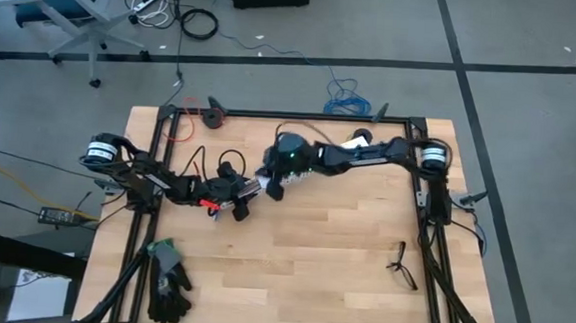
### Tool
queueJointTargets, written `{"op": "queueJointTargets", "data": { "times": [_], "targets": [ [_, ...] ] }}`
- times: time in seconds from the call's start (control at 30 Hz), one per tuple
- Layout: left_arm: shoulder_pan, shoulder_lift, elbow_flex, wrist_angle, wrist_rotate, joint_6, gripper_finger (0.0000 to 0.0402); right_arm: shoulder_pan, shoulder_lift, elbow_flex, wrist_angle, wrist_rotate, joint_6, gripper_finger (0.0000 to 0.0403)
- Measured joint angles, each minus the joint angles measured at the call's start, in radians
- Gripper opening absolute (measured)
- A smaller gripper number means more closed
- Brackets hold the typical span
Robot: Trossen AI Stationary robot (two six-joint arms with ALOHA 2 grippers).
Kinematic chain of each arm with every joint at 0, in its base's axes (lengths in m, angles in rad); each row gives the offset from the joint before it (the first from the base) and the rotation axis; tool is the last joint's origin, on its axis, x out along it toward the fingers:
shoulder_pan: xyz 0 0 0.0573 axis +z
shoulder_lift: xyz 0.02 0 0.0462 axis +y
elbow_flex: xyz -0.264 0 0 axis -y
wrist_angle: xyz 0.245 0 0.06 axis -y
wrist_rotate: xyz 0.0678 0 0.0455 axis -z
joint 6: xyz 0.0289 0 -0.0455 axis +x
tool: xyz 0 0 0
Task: Ziptie cables
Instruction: Close the white cable duct
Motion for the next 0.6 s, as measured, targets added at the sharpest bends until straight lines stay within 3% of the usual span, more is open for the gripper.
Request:
{"op": "queueJointTargets", "data": {
  "times": [0.07, 0.2, 0.3, 0.37, 0.43, 0.6],
  "targets": [
    [0.000, 0.000, 0.000, -0.004, -0.001, -0.002, 0.0252, -0.003, -0.062, -0.002, -0.059, 0.116, -0.029, 0.0000],
    [0.000, 0.000, 0.000, -0.007, -0.004, -0.002, 0.0252, -0.011, -0.157, -0.005, -0.372, 0.385, -0.052, 0.0000],
    [0.000, 0.000, 0.000, -0.007, -0.005, -0.001, 0.0252, -0.025, -0.191, -0.005, -0.580, 0.472, 0.024, 0.0000],
    [0.000, 0.000, 0.000, -0.005, -0.006, -0.001, 0.0252, -0.040, -0.169, -0.004, -0.632, 0.424, 0.061, 0.0000],
    [0.000, 0.000, 0.000, 0.000, -0.007, 0.000, 0.0252, -0.047, -0.103, -0.005, -0.573, 0.285, 0.077, 0.0000],
    [0.000, 0.000, -0.003, 0.012, -0.014, 0.002, 0.0252, -0.022, 0.083, 0.030, -0.157, -0.120, 0.064, 0.0000]
  ]
}}
